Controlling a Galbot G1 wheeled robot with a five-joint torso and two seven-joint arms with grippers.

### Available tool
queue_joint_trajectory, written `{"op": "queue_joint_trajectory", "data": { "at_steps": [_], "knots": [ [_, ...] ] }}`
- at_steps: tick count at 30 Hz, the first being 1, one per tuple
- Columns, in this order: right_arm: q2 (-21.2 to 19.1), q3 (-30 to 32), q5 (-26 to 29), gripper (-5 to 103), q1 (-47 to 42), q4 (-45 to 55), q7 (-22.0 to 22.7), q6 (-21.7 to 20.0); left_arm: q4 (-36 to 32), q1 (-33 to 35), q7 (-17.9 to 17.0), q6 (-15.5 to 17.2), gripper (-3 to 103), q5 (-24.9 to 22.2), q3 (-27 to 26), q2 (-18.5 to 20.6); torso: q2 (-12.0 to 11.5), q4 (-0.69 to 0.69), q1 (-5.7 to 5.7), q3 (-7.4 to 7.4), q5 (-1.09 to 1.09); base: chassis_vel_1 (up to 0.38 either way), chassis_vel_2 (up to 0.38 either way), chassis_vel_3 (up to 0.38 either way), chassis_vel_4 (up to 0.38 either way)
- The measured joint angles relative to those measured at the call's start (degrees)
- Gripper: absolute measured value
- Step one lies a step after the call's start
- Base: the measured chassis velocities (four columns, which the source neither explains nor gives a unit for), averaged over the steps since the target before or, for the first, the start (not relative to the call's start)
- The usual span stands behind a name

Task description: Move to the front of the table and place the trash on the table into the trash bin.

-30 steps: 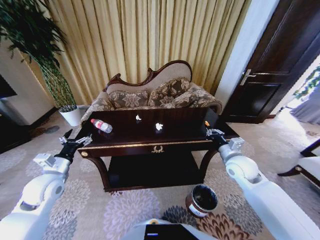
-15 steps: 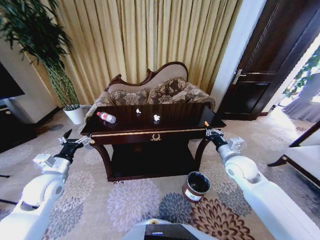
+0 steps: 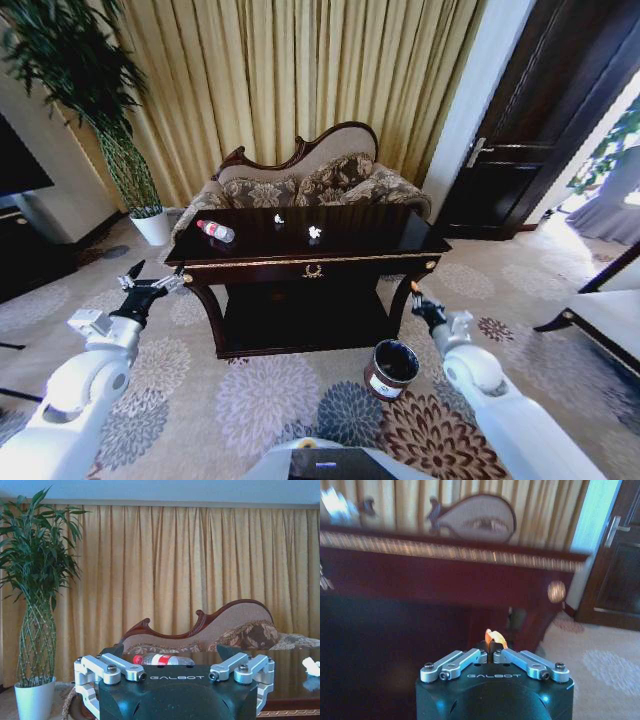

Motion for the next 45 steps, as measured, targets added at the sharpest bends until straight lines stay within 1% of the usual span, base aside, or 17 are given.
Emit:
{"op": "queue_joint_trajectory", "data": {
  "at_steps": [8, 10, 19, 21, 23, 24, 26, 27, 29, 31, 32, 34, 35, 39, 41, 43, 45],
  "knots": [
    [1.0, -1.4, -3.6, 1, 4.3, -11.4, -2.8, 1.7, 0.1, -0.5, 0.0, 0.0, 100, -0.2, -0.7, 0.3, 0.0, 0.01, 0.01, 0.0, -0.01, 0.0, 0.0, 0.0, 0.0],
    [2.1, -2.0, -6.8, 1, 6.5, -16.7, -2.9, 2.5, 0.2, -0.3, 0.0, 0.0, 100, -0.2, -0.9, 0.3, 0.0, 0.01, 0.0, 0.0, -0.01, 0.0, 0.0, 0.0, 0.0],
    [4.1, -1.9, -11.2, -2, 8.5, -23.2, -2.5, 3.8, 0.1, 0.2, 0.0, 0.0, 100, -0.2, -1.1, 0.6, 0.0, 0.01, 0.01, 0.0, -0.01, 0.0, 0.0, 0.0, 0.0],
    [4.5, -1.8, -11.9, 7, 8.5, -23.7, -1.9, 4.7, 0.0, 0.0, -0.1, 0.0, 100, -0.2, -0.9, 0.7, 0.0, 0.01, 0.0, 0.0, -0.02, 0.0, 0.0, 0.0, 0.0],
    [4.6, -1.8, -12.2, 7, 8.4, -23.8, -1.6, 4.9, 0.0, 0.0, -0.1, 0.0, 100, -0.2, -0.8, 0.7, 0.0, 0.01, 0.0, 0.0, -0.02, 0.0, 0.0, 0.0, 0.0],
    [4.9, -1.7, -12.5, 17, 8.4, -23.8, -0.3, 5.5, -0.1, -0.2, -0.1, 0.0, 100, -0.2, -0.4, 0.7, 0.0, 0.01, 0.0, 0.0, -0.02, 0.0, 0.0, 0.0, 0.0],
    [5.0, -1.7, -12.5, 17, 8.3, -23.8, 0.3, 5.7, -0.2, -0.2, -0.1, 0.0, 100, -0.1, -0.2, 0.7, 0.0, 0.01, 0.0, 0.0, -0.01, 0.0, 0.0, 0.0, 0.0],
    [5.1, -1.7, -12.6, 28, 8.1, -23.8, 1.0, 6.0, -0.2, -0.3, -0.1, 0.0, 100, 0.0, 0.1, 0.7, 0.0, 0.01, 0.01, 0.0, -0.01, 0.0, 0.0, 0.0, 0.0],
    [5.0, -1.6, -12.6, 28, 7.9, -23.7, 1.2, 6.2, -0.3, -0.4, -0.2, 0.0, 100, 0.1, 0.3, 0.7, 0.0, 0.01, 0.0, 0.0, -0.01, 0.0, 0.0, 0.0, 0.0],
    [4.8, -1.6, -12.6, 39, 7.5, -23.3, 1.3, 6.8, -0.3, -0.5, -0.2, 0.0, 100, 0.1, 0.5, 0.7, 0.0, 0.0, 0.0, 0.0, -0.02, 0.0, 0.0, 0.0, 0.0],
    [4.8, -1.6, -12.6, 39, 7.5, -23.3, 1.3, 6.8, -0.3, -0.5, -0.2, 0.0, 100, 0.1, 0.5, 0.7, 0.0, 0.0, 0.0, 0.0, -0.02, 0.0, 0.0, 0.0, 0.0],
    [4.8, -1.5, -12.6, 50, 7.3, -23.0, 1.4, 7.0, -0.4, -0.6, -0.2, 0.0, 100, 0.1, 0.5, 0.7, 0.0, 0.01, 0.0, 0.0, -0.02, 0.0, 0.0, 0.0, 0.0],
    [4.8, -1.5, -12.6, 50, 7.3, -23.0, 1.4, 7.0, -0.4, -0.6, -0.2, 0.0, 100, 0.1, 0.5, 0.7, 0.0, 0.01, 0.0, 0.0, -0.02, 0.0, 0.0, 0.0, 0.0],
    [4.9, -1.5, -12.5, 66, 7.1, -21.9, 1.8, 7.1, -0.5, -0.4, -0.2, 0.0, 100, 0.0, 0.2, 0.7, 0.0, 0.0, 0.0, 0.0, -0.01, 0.0, 0.0, 0.0, 0.0],
    [4.9, -1.5, -11.1, 77, 7.1, -19.6, 2.6, 7.1, -0.7, -0.3, -0.2, 0.0, 100, 0.0, 0.1, 0.7, 0.0, 0.0, 0.0, 0.0, -0.01, 0.0, 0.0, 0.0, 0.0],
    [4.7, -1.5, -9.7, 83, 7.1, -17.1, 2.8, 7.1, -0.8, -0.2, -0.2, 0.1, 100, -0.1, 0.0, 0.8, 0.0, 0.0, 0.0, 0.0, 0.01, 0.0, 0.0, 0.0, 0.0],
    [2.8, -1.2, -3.4, 93, 6.5, -7.8, 3.2, 4.1, -1.2, -0.2, -0.4, 0.2, 100, -0.4, -0.1, 0.9, 0.0, 0.02, 0.0, 0.0, -0.03, 0.0, 0.0, 0.0, 0.0]
  ]
}}
